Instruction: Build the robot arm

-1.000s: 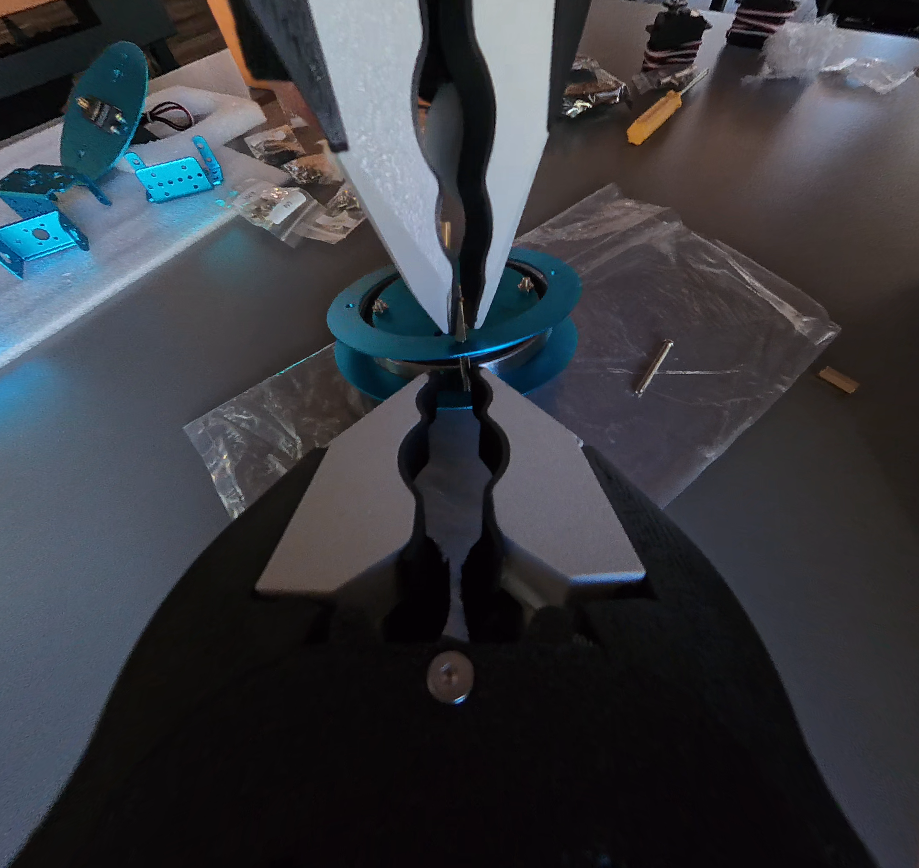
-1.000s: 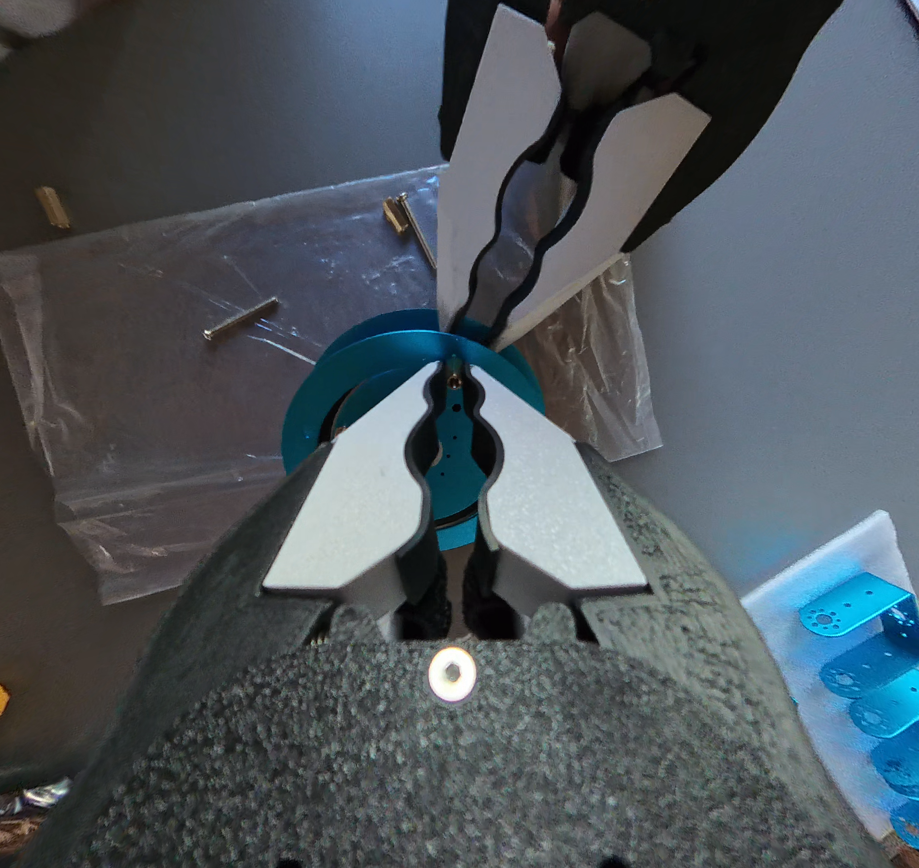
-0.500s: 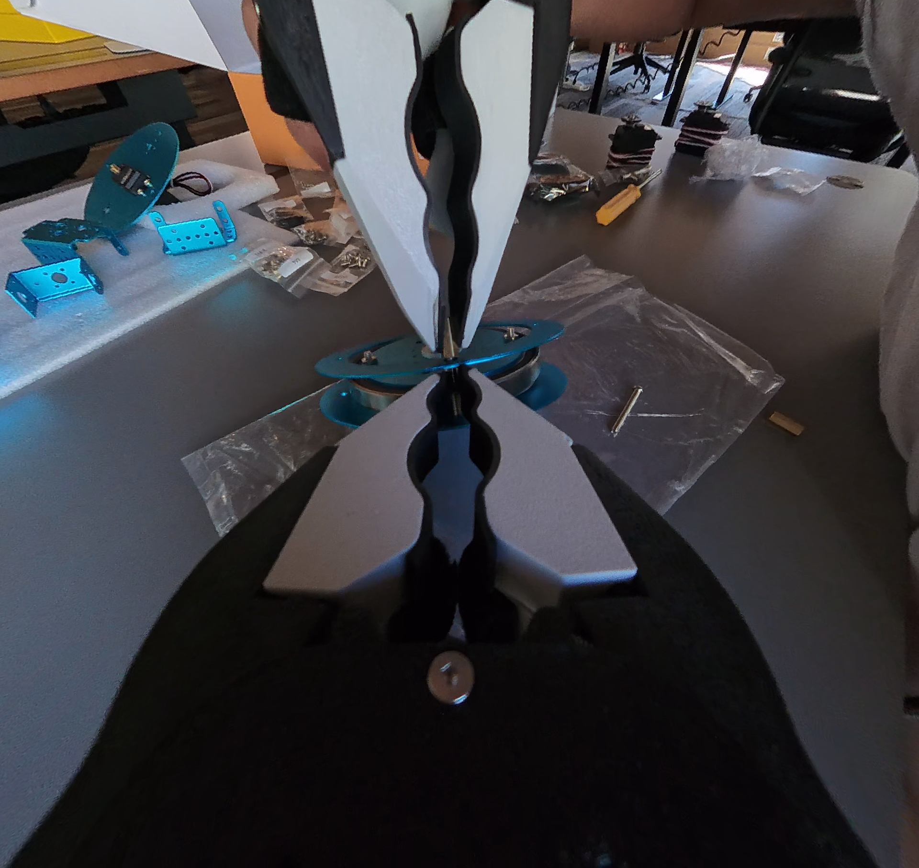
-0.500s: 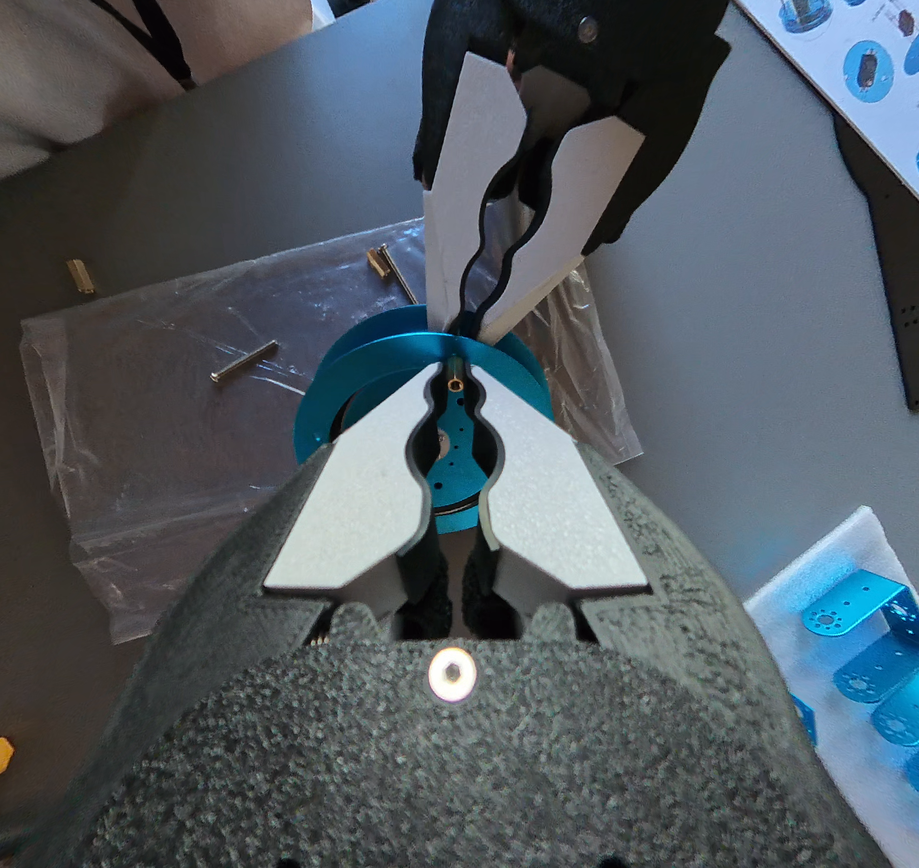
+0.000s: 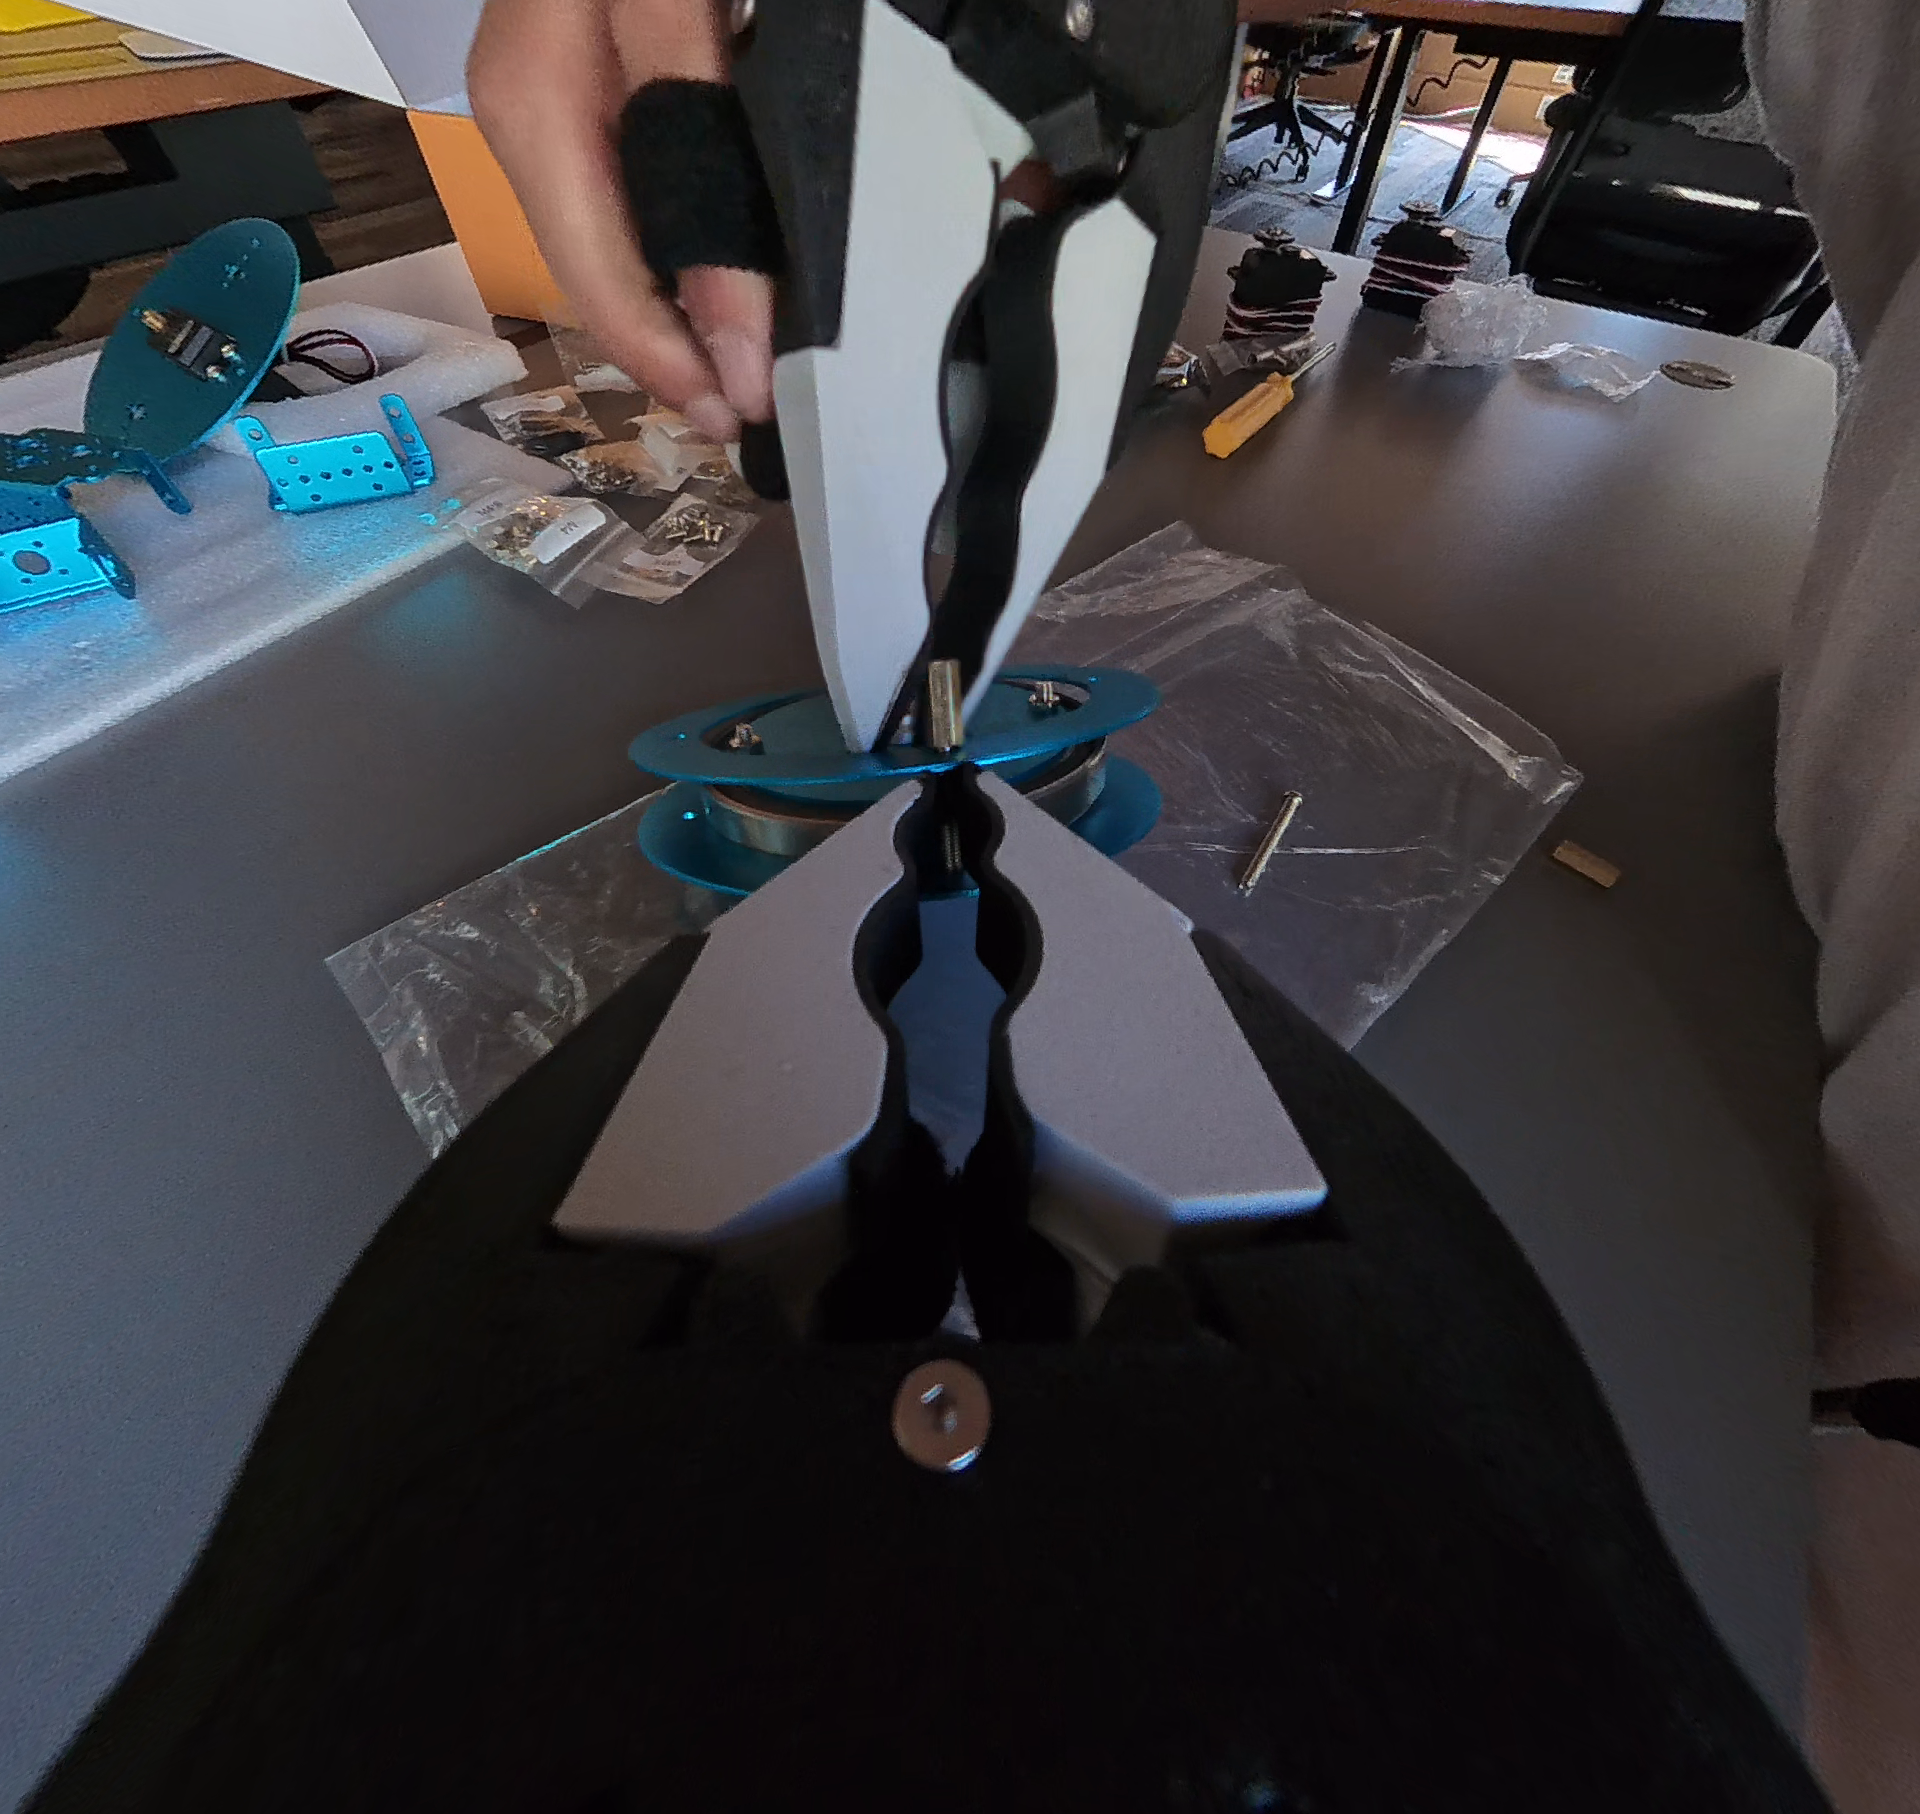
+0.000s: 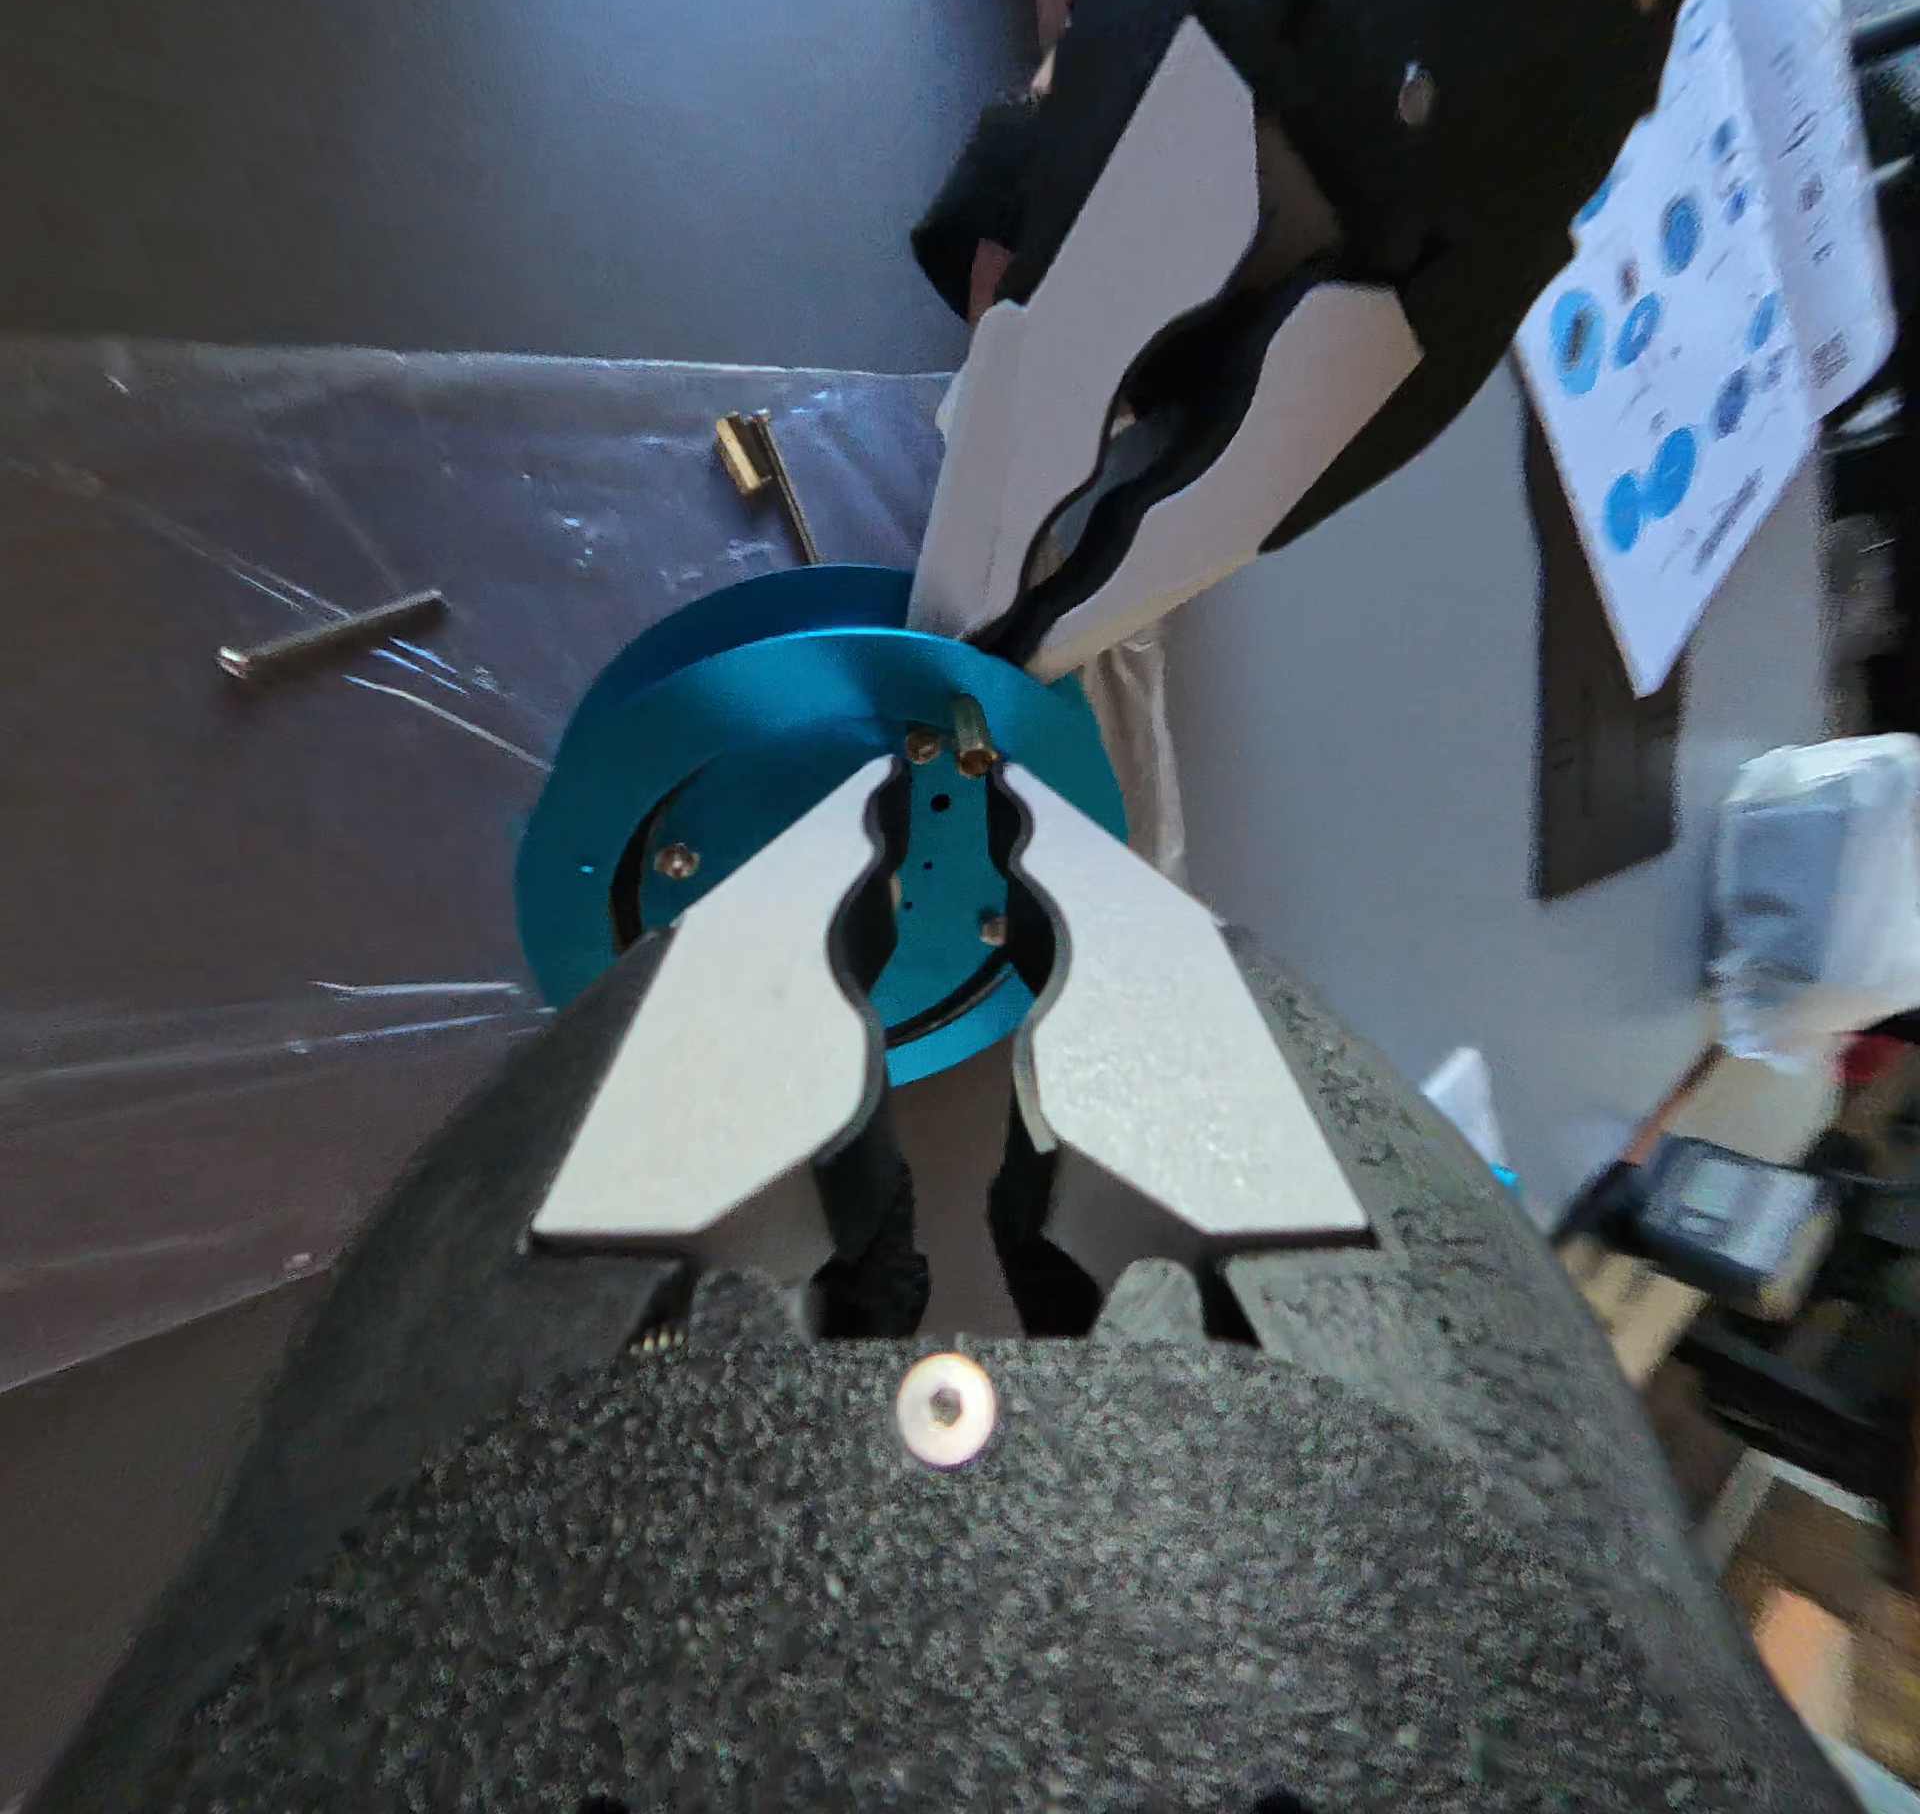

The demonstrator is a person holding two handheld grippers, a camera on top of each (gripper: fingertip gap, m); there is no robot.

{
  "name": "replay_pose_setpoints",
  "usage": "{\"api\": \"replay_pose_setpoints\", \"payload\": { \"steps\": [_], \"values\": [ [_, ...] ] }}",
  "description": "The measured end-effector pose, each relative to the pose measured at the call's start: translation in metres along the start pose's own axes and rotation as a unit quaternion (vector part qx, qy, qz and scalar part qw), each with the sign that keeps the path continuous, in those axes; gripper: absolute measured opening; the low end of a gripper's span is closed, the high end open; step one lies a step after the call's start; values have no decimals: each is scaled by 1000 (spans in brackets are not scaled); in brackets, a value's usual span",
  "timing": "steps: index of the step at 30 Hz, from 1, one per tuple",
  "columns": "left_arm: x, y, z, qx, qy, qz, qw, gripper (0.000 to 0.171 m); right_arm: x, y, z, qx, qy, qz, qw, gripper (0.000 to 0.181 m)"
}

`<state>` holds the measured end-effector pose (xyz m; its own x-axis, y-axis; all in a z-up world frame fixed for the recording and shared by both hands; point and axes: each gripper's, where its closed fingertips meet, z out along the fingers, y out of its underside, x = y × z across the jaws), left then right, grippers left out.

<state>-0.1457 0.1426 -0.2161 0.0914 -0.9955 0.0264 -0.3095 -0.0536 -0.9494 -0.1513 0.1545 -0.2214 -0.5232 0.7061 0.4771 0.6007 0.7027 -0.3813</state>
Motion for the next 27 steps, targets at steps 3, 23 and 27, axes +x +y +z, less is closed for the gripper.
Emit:
{"api": "replay_pose_setpoints", "payload": {
  "steps": [3,23,27],
  "values": [
    [1,0,0,0,0,4,1000,1,7,-3,-5,6,40,-51,998,7],
    [2,1,0,-3,6,3,1000,1,1,-13,-9,-11,-59,-40,997,5],
    [2,1,0,-4,6,2,1000,1,2,-11,-7,-21,-30,-81,996,6]
  ]
}}
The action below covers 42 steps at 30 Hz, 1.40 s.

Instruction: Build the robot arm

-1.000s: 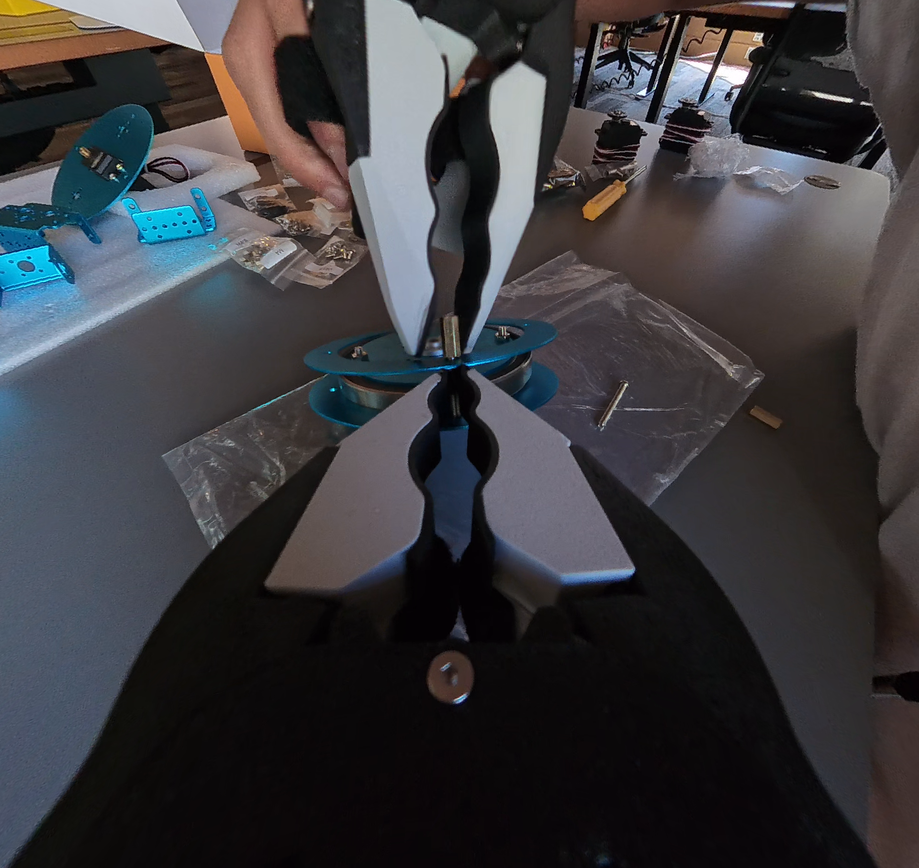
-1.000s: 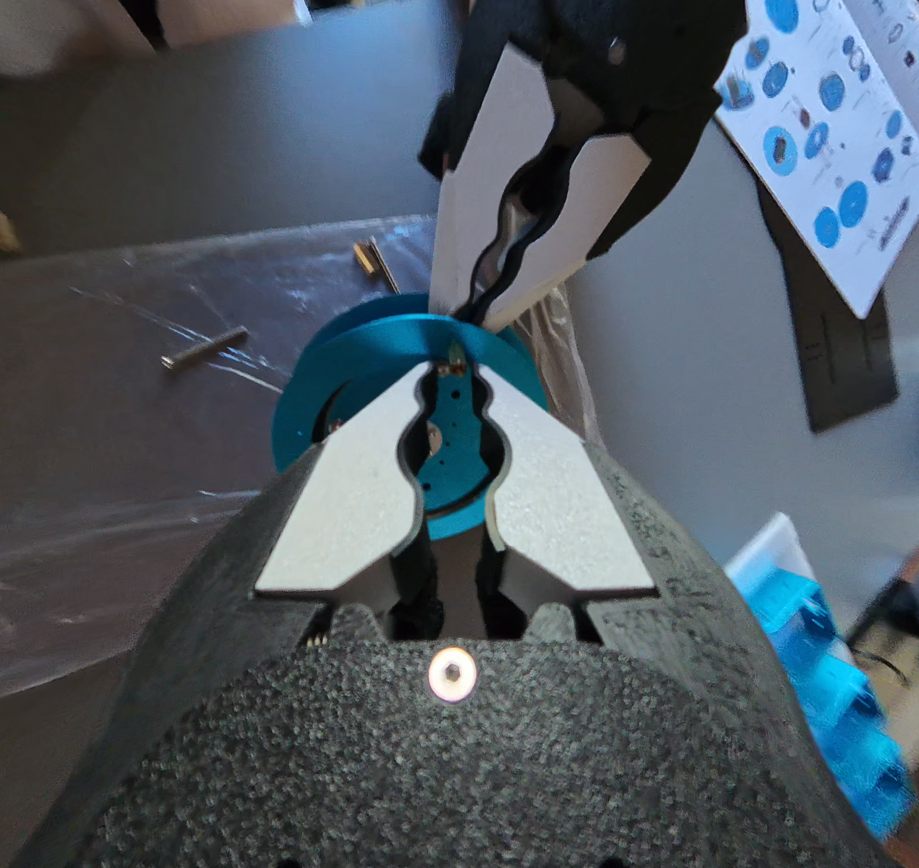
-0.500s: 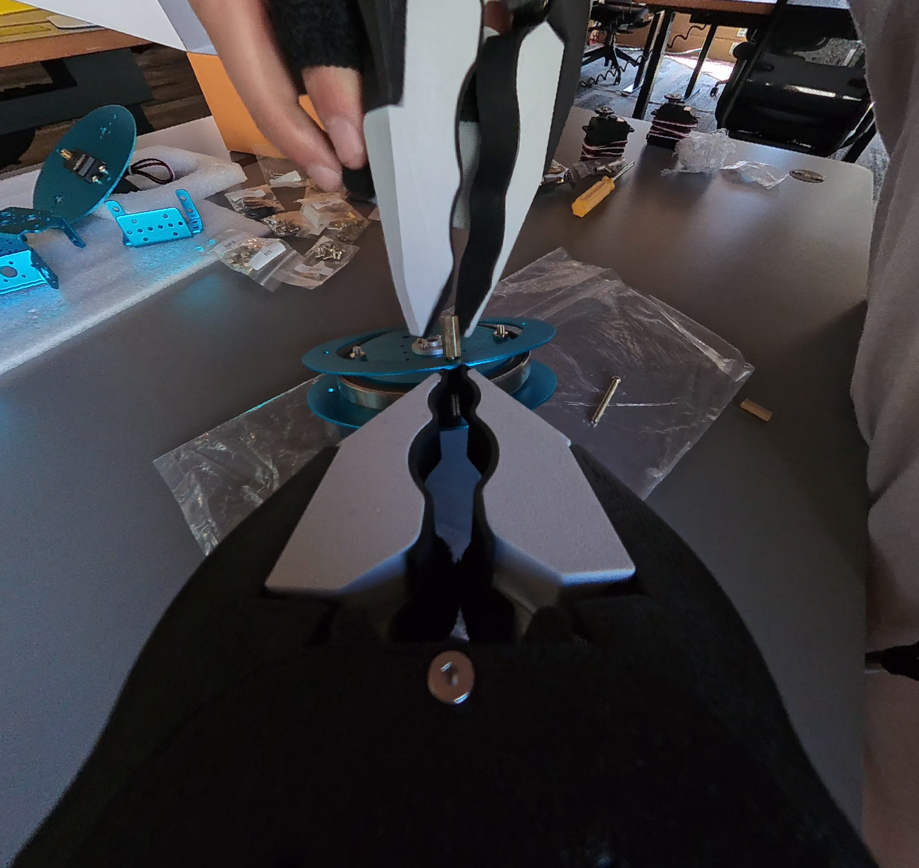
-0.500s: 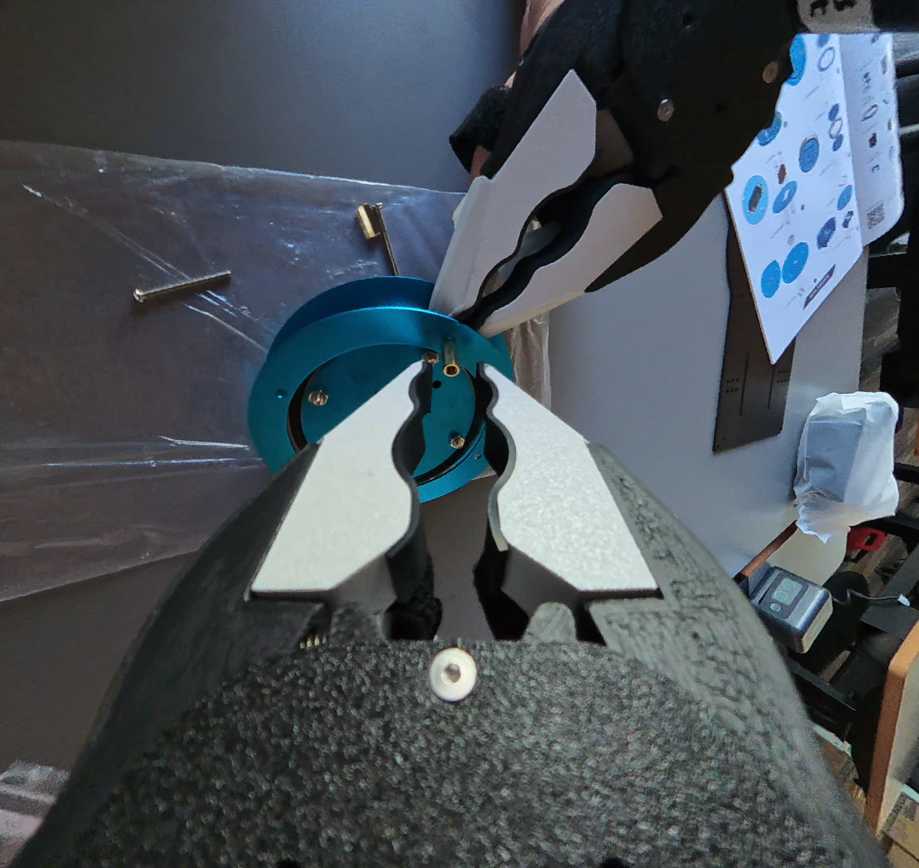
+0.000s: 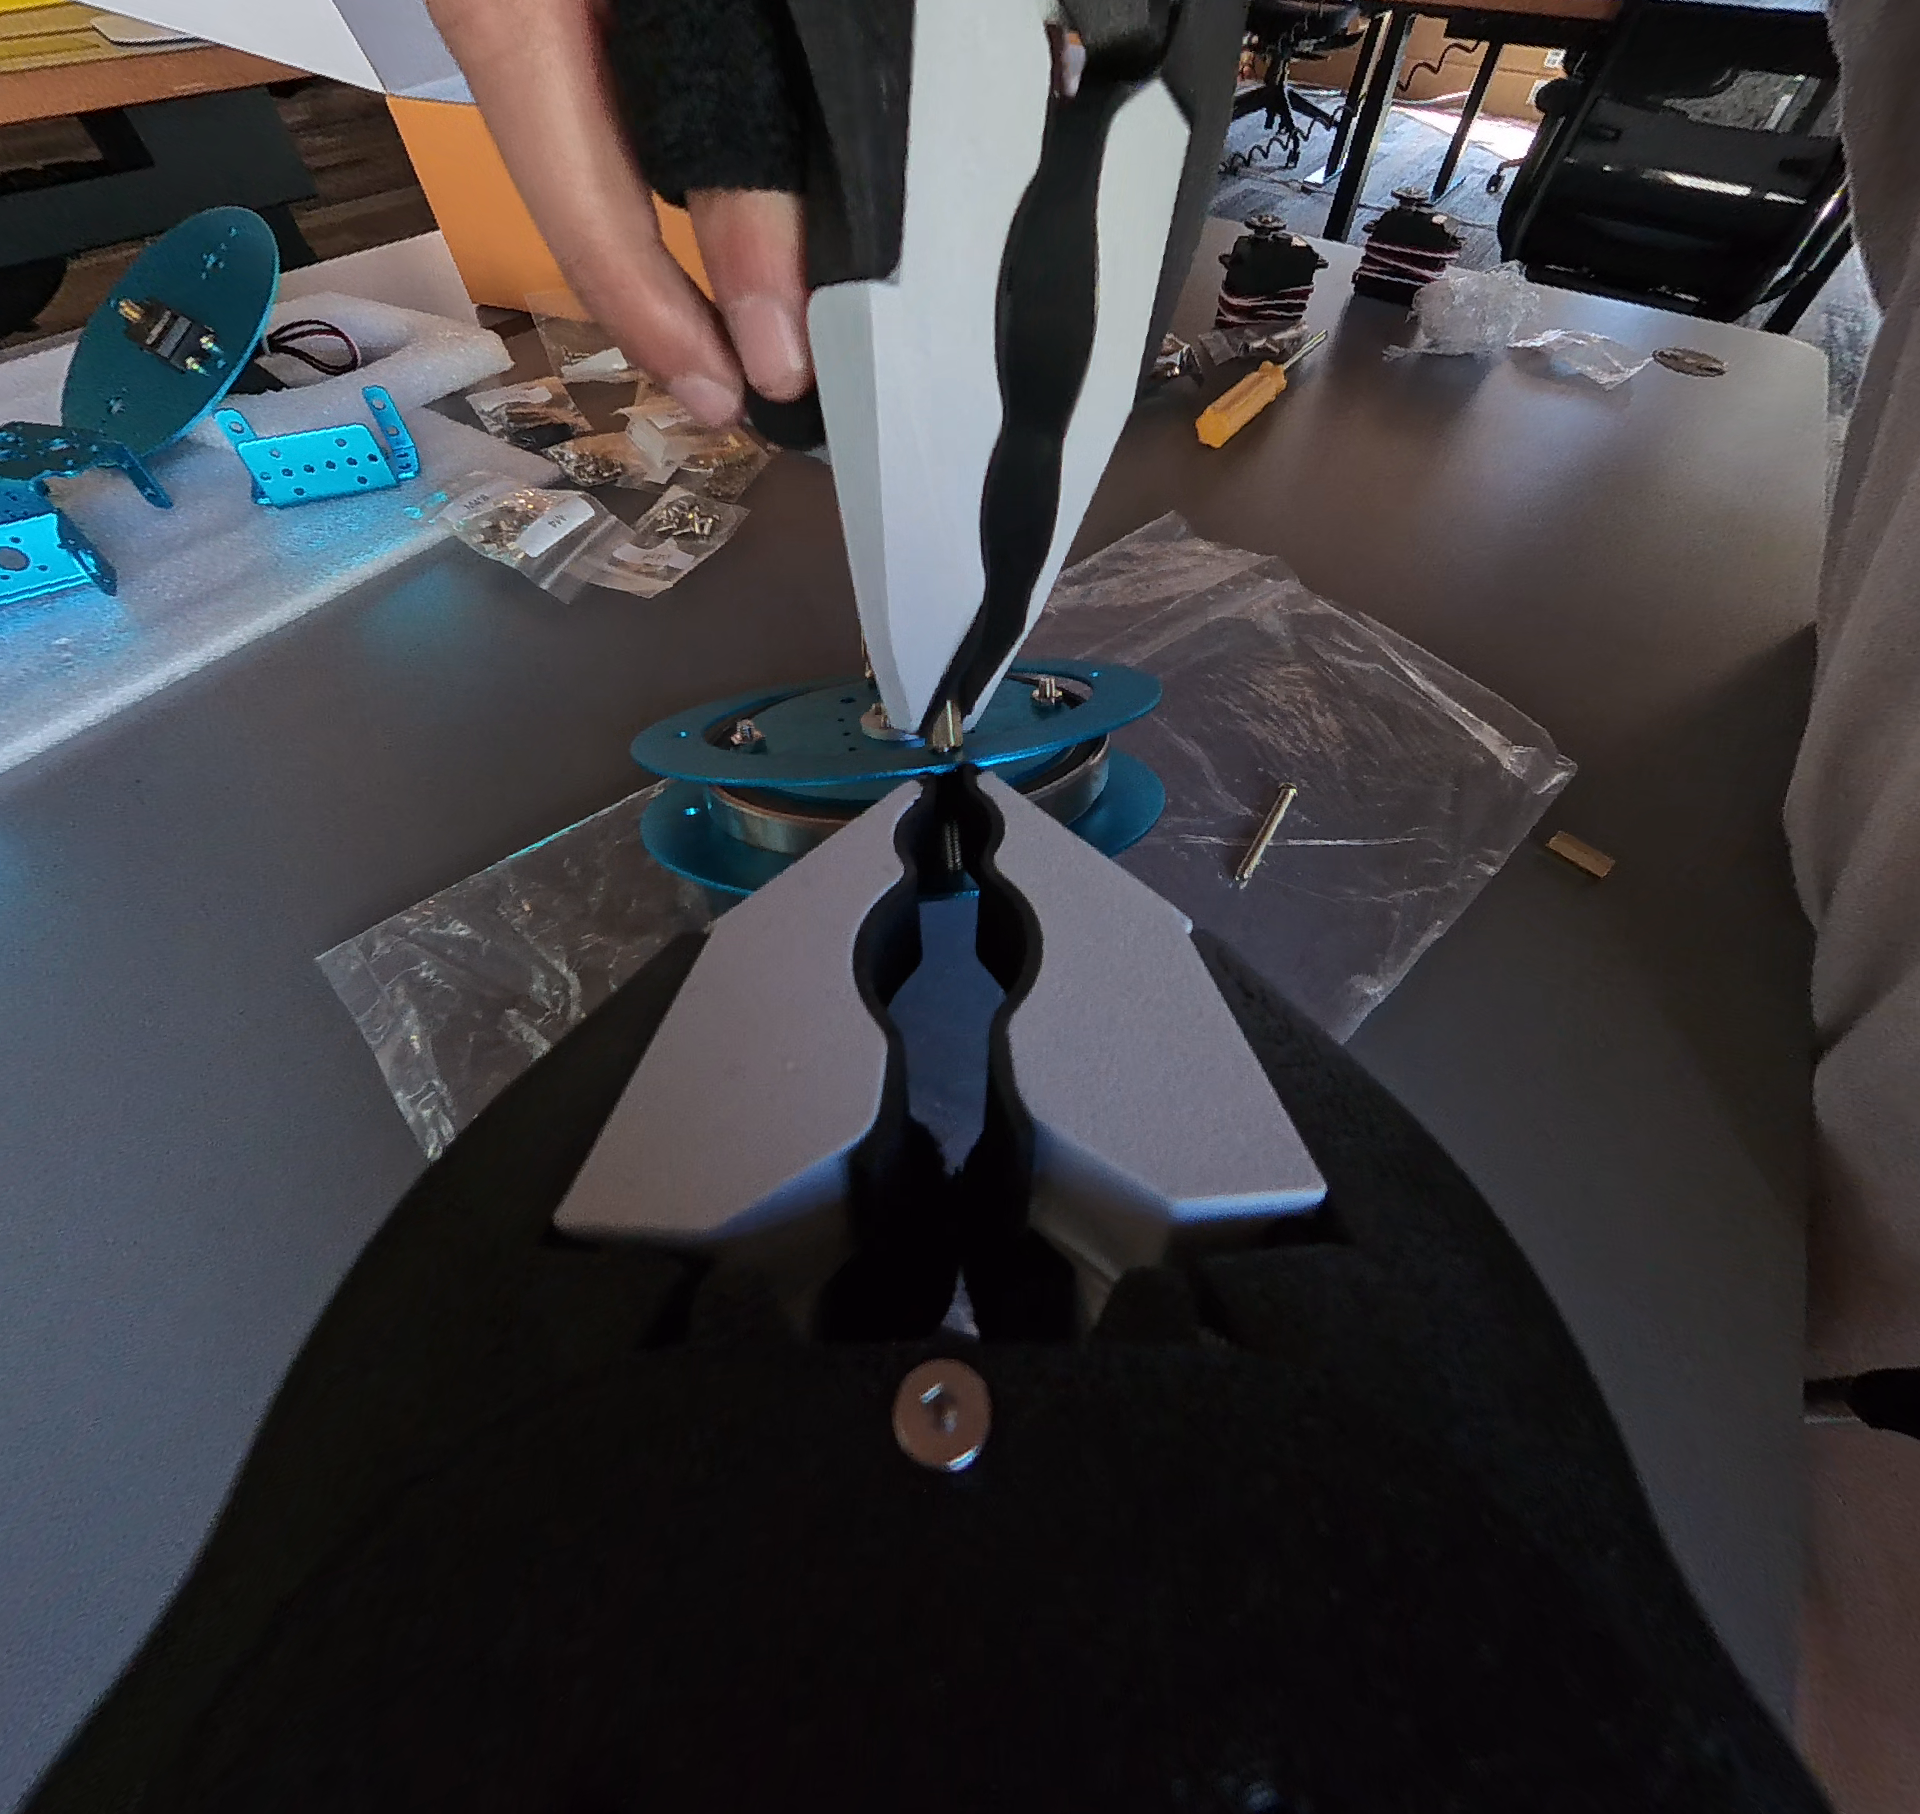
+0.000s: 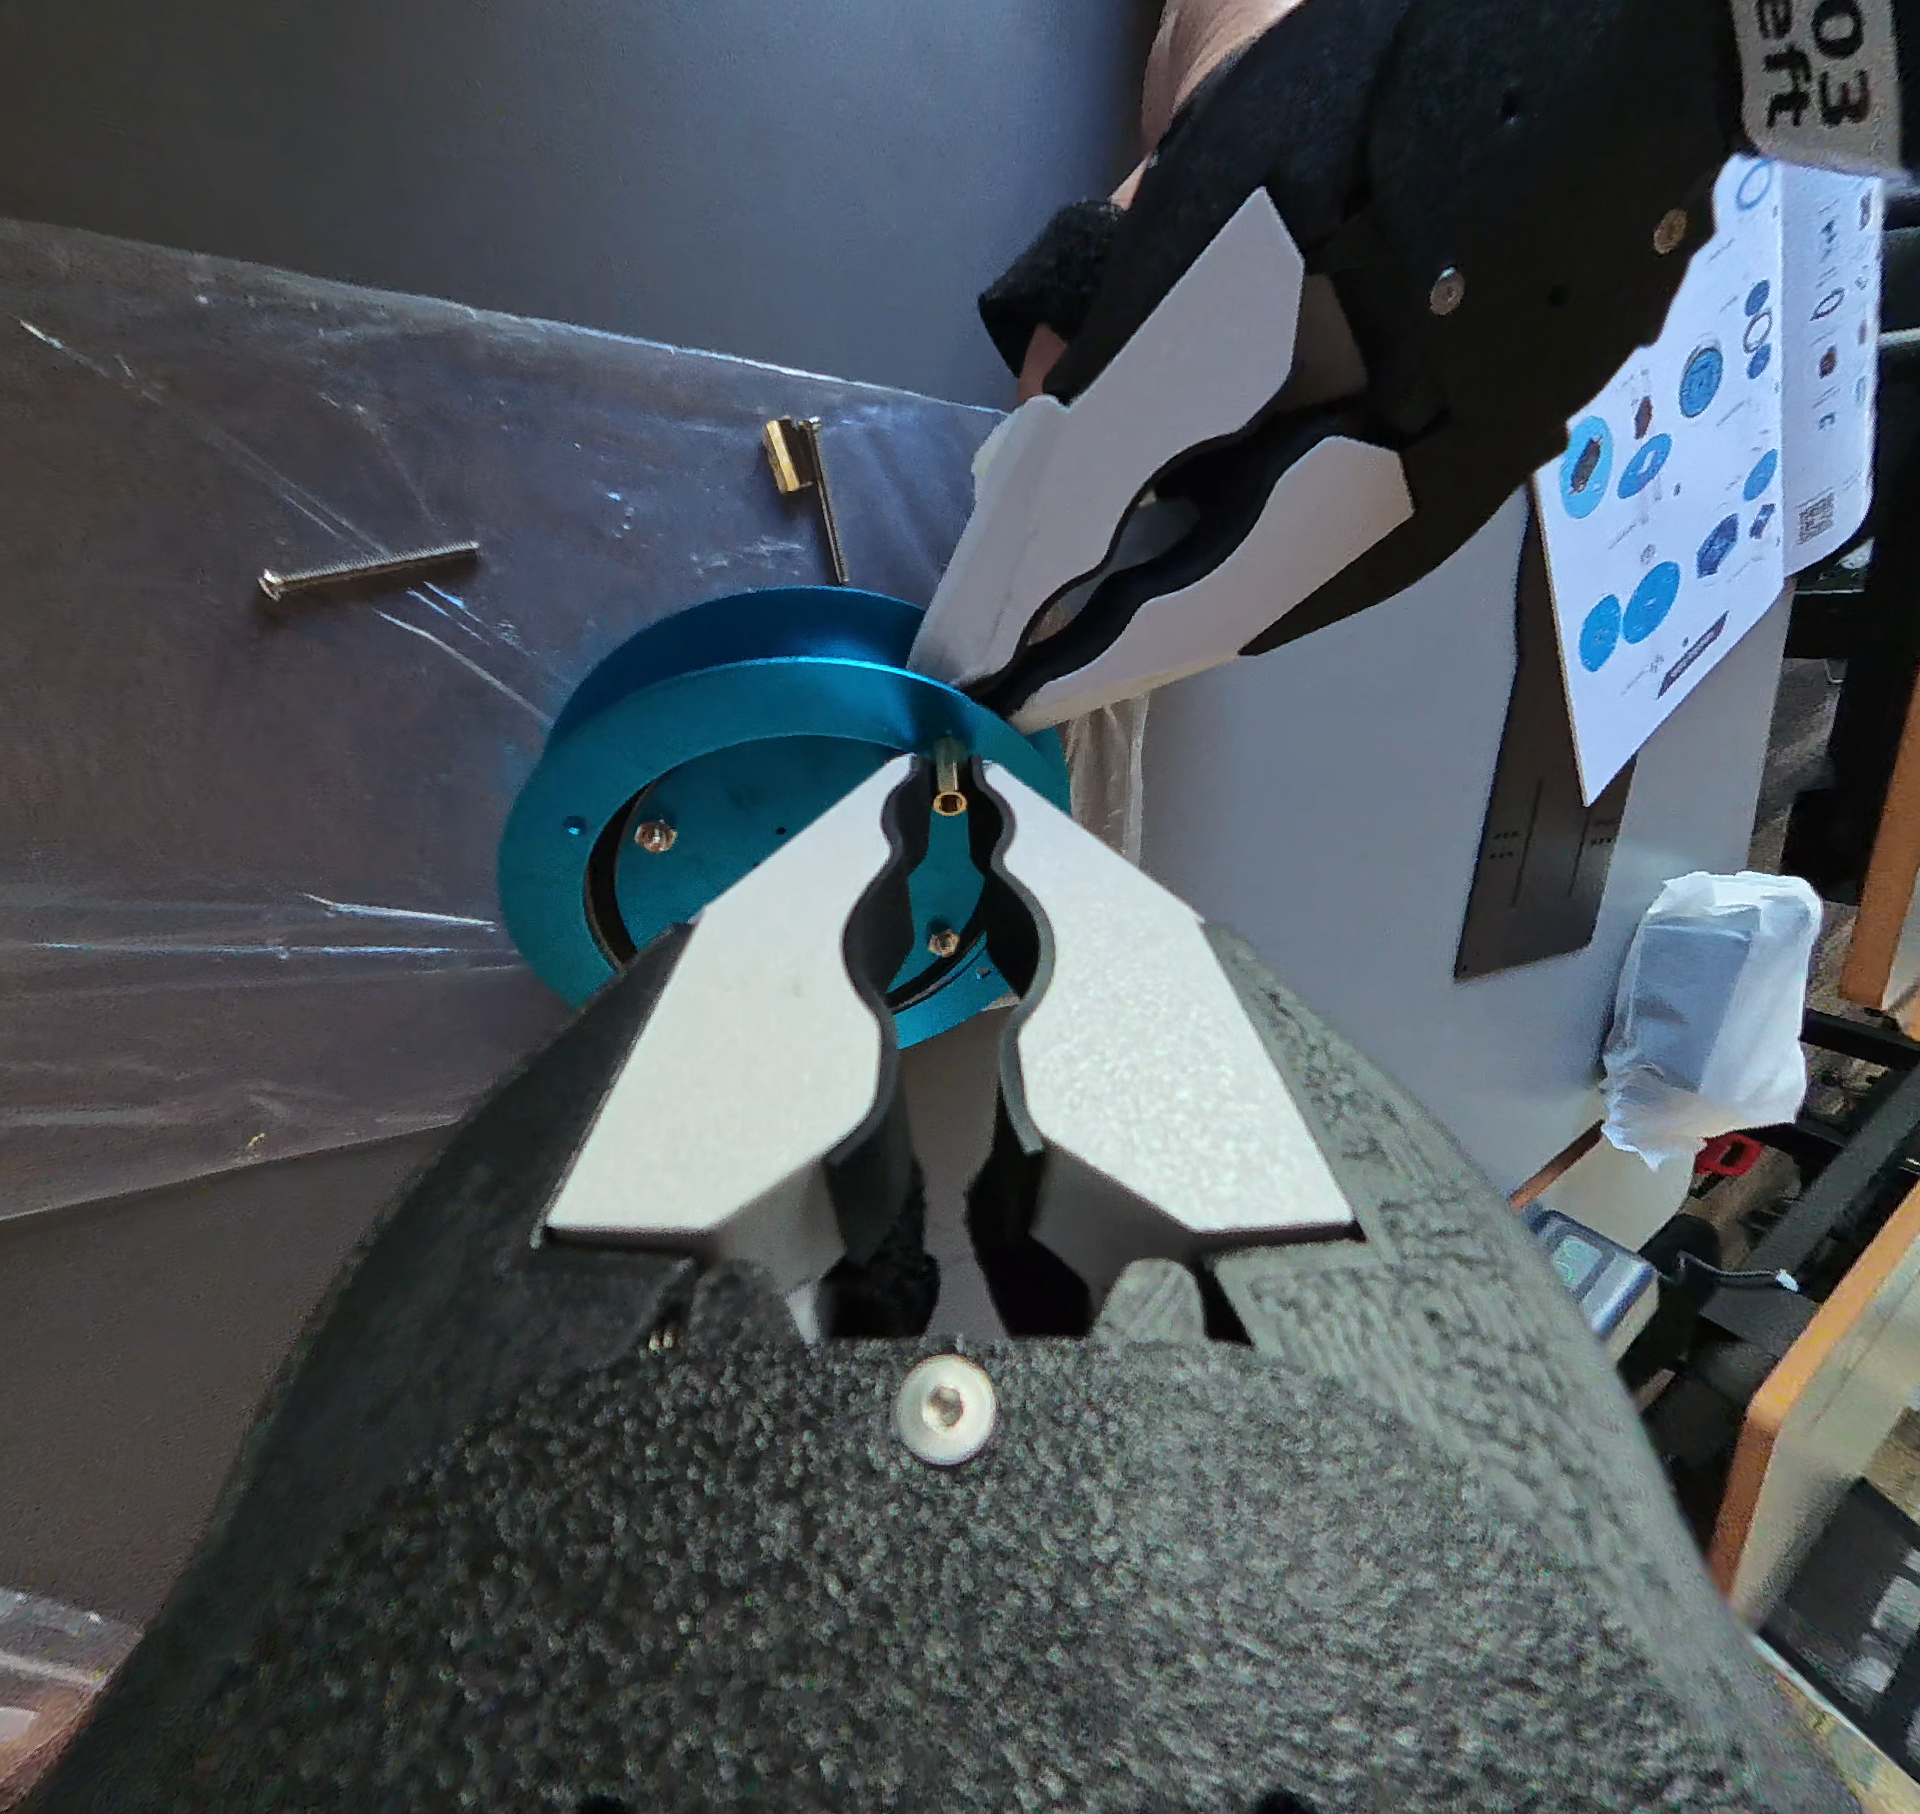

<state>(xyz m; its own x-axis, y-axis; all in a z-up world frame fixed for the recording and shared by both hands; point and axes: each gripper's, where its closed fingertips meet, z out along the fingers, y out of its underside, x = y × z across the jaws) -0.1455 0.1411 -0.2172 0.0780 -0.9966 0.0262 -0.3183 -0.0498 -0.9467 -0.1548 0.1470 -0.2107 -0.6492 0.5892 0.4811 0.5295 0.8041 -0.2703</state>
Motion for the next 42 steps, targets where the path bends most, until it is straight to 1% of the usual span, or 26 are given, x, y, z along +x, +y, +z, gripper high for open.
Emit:
{"api": "replay_pose_setpoints", "payload": {
  "steps": [1,3,5,8,9,12,13,14,15,16,18,19,20,21,22,23,25,26,28,30,32,35,37,39,40,42],
  "values": [
    [0,0,0,-2,-1,0,1000,1,0,1,1,-4,-5,4,1000,5],
    [0,1,1,-4,-1,1,1000,1,-1,1,2,-12,-41,48,998,5],
    [-1,1,1,-5,-2,0,1000,1,-3,2,2,-22,-92,139,986,5],
    [-2,2,0,-5,-5,-5,1000,1,-2,3,3,-20,-133,265,955,5],
    [-4,2,0,-6,-7,-8,1000,1,-2,3,4,-21,-146,321,936,5],
    [-3,2,0,-7,-7,-3,1000,1,-4,2,3,-26,-182,484,856,5],
    [-3,2,0,-8,-10,-1,1000,1,-5,2,3,-31,-188,537,822,5],
    [-4,2,0,-9,-11,-2,1000,1,-5,2,3,-37,-193,596,778,5],
    [-4,2,0,-8,-10,-2,1000,1,-5,1,2,-36,-198,657,726,4],
    [-3,2,1,-7,-9,1,1000,1,-6,-1,2,-31,-202,696,688,4],
    [-2,2,1,-9,-11,9,1000,1,-7,-3,2,-18,-199,740,642,4],
    [-1,2,1,-9,-11,10,1000,1,-7,-3,3,-11,-192,748,635,5],
    [-2,2,1,-7,-12,9,1000,1,-6,-3,3,-6,-180,745,642,5],
    [-2,1,1,-5,-13,9,1000,1,-5,-2,2,-3,-168,731,662,5],
    [-2,1,0,-3,-11,8,1000,1,-5,-2,2,3,-158,702,694,5],
    [-1,1,0,-3,-11,9,1000,1,-6,-2,1,3,-147,662,735,8],
    [-1,1,1,-4,-10,10,1000,1,-7,5,-1,-10,-112,559,821,27],
    [0,1,1,-4,-10,10,1000,1,-10,1,-3,-2,-112,498,860,38],
    [0,1,1,-4,-9,9,1000,1,-9,3,-6,-23,-79,375,923,37],
    [0,1,1,-4,-8,8,1000,1,-6,6,-9,-58,-38,241,968,31],
    [0,1,1,-4,-8,9,1000,1,-2,6,-9,-88,-15,130,988,26],
    [-1,1,1,-3,-9,7,1000,1,-1,12,-3,-148,-8,17,989,28],
    [-1,1,1,-3,-8,5,1000,1,-3,11,0,-167,-7,-45,985,20],
    [0,1,1,-4,-7,7,1000,1,1,9,3,-179,14,-95,979,5],
    [-1,1,1,-5,-9,8,1000,1,2,10,3,-189,16,-107,976,4],
    [-1,2,1,-6,-9,5,1000,1,3,12,3,-213,6,-94,973,4]
  ]
}}
